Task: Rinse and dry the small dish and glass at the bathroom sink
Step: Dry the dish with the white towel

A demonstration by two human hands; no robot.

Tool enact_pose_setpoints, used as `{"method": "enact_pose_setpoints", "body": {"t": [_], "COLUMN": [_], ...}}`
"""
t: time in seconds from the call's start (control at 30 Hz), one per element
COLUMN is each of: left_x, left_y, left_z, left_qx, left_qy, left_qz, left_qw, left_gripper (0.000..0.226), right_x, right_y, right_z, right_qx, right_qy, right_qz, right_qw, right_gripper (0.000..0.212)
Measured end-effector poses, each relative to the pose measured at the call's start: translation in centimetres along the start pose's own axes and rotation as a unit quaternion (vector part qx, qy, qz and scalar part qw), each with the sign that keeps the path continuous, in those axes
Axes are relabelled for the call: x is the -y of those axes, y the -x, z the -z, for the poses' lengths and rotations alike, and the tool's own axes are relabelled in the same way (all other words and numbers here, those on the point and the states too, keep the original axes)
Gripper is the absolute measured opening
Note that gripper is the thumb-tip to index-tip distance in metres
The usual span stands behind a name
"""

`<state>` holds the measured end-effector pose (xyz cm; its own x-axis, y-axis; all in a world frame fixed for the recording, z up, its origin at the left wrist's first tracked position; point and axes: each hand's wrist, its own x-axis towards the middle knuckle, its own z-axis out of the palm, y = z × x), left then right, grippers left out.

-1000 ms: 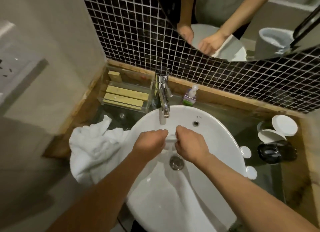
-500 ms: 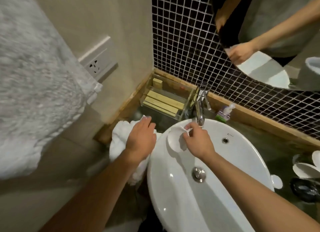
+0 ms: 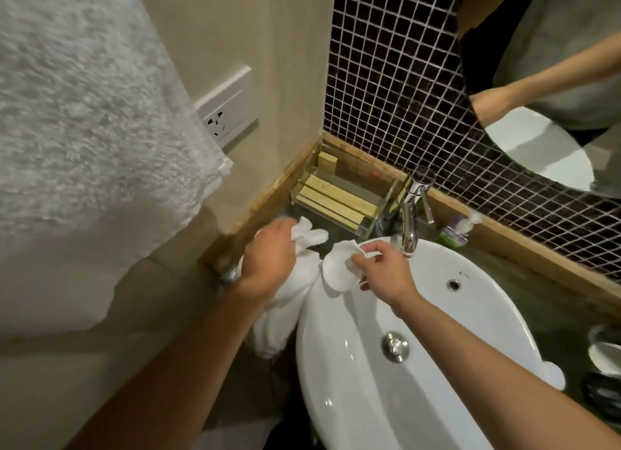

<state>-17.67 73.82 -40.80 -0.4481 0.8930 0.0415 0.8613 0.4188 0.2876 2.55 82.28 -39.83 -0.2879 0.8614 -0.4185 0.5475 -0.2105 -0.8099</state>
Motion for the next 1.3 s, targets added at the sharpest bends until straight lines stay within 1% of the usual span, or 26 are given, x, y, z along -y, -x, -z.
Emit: {"method": "enact_pose_setpoints", "body": {"t": [0.1, 0.17, 0.2, 0.27, 0.33, 0.43, 0.47, 0.5, 0.57, 0.63, 0.73, 0.77, 0.87, 0.97, 1.07, 1.17, 1.23, 1.3], "left_x": [-3.0, -5.2, -6.1, -7.2, -7.6, -7.7, -7.8, -7.9, -8.2, -8.1, -8.0, -8.0, -8.7, -9.4, -9.6, -9.7, -9.7, -9.5], "left_y": [0.0, 0.7, 1.1, 1.8, 2.4, 3.2, 3.1, 2.8, 2.2, 1.6, 1.3, 1.3, 1.6, 2.5, 2.8, 2.7, 2.9, 3.4], "left_z": [2.2, 2.7, 2.4, 1.3, 0.6, -1.1, -1.5, -1.7, -1.9, -1.9, -1.9, -1.8, -1.7, -2.0, -2.0, -1.9, -1.8, -1.7], "left_qx": [-0.012, 0.009, 0.015, 0.015, 0.018, -0.070, -0.078, -0.052, 0.012, 0.024, 0.018, 0.018, 0.014, -0.016, -0.038, -0.024, -0.008, -0.014], "left_qy": [0.108, 0.161, 0.166, 0.141, 0.123, 0.092, 0.074, 0.052, -0.019, -0.095, -0.122, -0.107, -0.001, 0.071, 0.081, 0.077, 0.082, 0.088], "left_qz": [-0.026, -0.050, -0.066, -0.090, -0.091, -0.150, -0.170, -0.180, -0.187, -0.201, -0.168, -0.147, -0.097, -0.093, -0.095, -0.115, -0.134, -0.160], "left_qw": [0.994, 0.986, 0.984, 0.986, 0.988, 0.982, 0.980, 0.981, 0.982, 0.975, 0.978, 0.983, 0.995, 0.993, 0.991, 0.990, 0.988, 0.983], "left_gripper": [0.027, 0.028, 0.031, 0.036, 0.034, 0.018, 0.015, 0.014, 0.020, 0.027, 0.030, 0.029, 0.031, 0.034, 0.032, 0.027, 0.023, 0.022], "right_x": [0.6, 1.2, 1.4, 1.6, 1.5, 0.8, 0.6, 0.4, -0.1, -0.3, -0.5, -0.5, -0.6, -0.7, -0.8, -0.8, -0.8, -0.9], "right_y": [-0.3, -0.7, -0.8, -0.9, -0.8, -0.5, -0.4, -0.3, -0.2, -0.2, -0.2, -0.2, -0.2, -0.1, 0.1, 0.4, 0.5, 0.6], "right_z": [0.4, 0.7, 0.8, 1.1, 1.3, 1.6, 1.6, 1.8, 2.1, 2.5, 2.8, 2.8, 2.9, 2.9, 3.1, 3.3, 3.4, 3.5], "right_qx": [0.008, 0.011, 0.009, 0.006, 0.011, 0.017, 0.019, 0.020, 0.021, 0.022, 0.024, 0.024, 0.025, 0.023, 0.037, 0.068, 0.073, 0.071], "right_qy": [-0.020, -0.043, -0.052, -0.053, -0.054, -0.071, -0.076, -0.079, -0.080, -0.080, -0.078, -0.079, -0.094, -0.121, -0.161, -0.209, -0.224, -0.228], "right_qz": [-0.004, 0.000, 0.002, -0.002, -0.015, -0.031, -0.035, -0.038, -0.043, -0.045, -0.044, -0.045, -0.063, -0.078, -0.092, -0.099, -0.100, -0.100], "right_qw": [1.000, 0.999, 0.999, 0.999, 0.998, 0.997, 0.996, 0.996, 0.996, 0.996, 0.996, 0.996, 0.993, 0.989, 0.982, 0.971, 0.967, 0.966], "right_gripper": [0.020, 0.011, 0.009, 0.007, 0.009, 0.016, 0.017, 0.018, 0.019, 0.018, 0.015, 0.015, 0.016, 0.014, 0.016, 0.028, 0.034, 0.036]}}
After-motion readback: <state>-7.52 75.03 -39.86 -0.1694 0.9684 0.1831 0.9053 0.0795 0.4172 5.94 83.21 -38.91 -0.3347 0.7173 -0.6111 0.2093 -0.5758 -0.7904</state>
